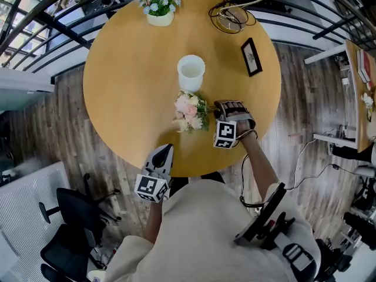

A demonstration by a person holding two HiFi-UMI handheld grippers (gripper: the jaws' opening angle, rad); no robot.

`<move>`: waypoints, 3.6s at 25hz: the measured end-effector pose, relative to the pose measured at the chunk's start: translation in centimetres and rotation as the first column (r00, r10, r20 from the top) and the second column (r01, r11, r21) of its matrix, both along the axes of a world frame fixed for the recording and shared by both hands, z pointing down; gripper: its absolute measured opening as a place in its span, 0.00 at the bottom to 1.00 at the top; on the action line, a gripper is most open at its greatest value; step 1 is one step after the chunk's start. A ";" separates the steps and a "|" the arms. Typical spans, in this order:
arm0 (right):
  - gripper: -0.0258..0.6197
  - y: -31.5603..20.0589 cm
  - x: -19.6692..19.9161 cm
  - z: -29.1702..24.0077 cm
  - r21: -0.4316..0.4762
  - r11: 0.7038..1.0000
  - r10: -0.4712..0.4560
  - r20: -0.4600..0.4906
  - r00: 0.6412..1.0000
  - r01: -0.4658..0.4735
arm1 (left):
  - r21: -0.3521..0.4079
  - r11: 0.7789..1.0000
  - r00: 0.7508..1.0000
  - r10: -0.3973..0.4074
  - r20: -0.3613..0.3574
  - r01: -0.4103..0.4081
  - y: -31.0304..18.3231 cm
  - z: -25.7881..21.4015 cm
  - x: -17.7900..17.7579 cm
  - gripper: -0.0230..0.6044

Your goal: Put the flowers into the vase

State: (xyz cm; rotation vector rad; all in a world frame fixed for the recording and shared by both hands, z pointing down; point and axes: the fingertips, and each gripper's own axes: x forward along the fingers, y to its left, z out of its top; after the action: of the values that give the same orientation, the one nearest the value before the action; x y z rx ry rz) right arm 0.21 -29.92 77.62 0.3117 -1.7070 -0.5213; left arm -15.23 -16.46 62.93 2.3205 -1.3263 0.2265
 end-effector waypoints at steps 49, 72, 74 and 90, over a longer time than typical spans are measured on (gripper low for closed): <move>0.08 3.3 3.2 -11.1 0.136 0.941 0.245 0.355 0.902 -0.310 | 0.353 0.916 0.982 0.175 0.074 -0.190 -4.8 -9.1 5.8 0.05; 0.08 -2.4 2.0 -21.1 -0.501 0.793 0.544 0.838 0.033 -0.346 | 0.344 0.936 0.997 0.068 0.039 -0.078 -4.8 -9.2 2.5 0.05; 0.08 -3.7 0.9 -22.9 -0.463 0.821 0.504 0.863 0.042 -0.334 | 0.343 0.937 0.998 0.054 0.035 -0.063 -4.9 -9.3 1.9 0.05; 0.08 -13.2 -8.1 -36.6 -0.167 0.965 0.189 0.977 0.099 -0.203 | 0.310 0.942 0.990 -0.141 0.028 0.126 -3.9 -8.7 -4.1 0.05</move>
State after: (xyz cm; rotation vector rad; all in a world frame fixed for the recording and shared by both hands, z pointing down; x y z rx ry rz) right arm -7.85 -43.10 41.02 1.1030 -2.9442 -0.0030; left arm -19.29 -20.39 54.21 2.4745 -1.6382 0.0355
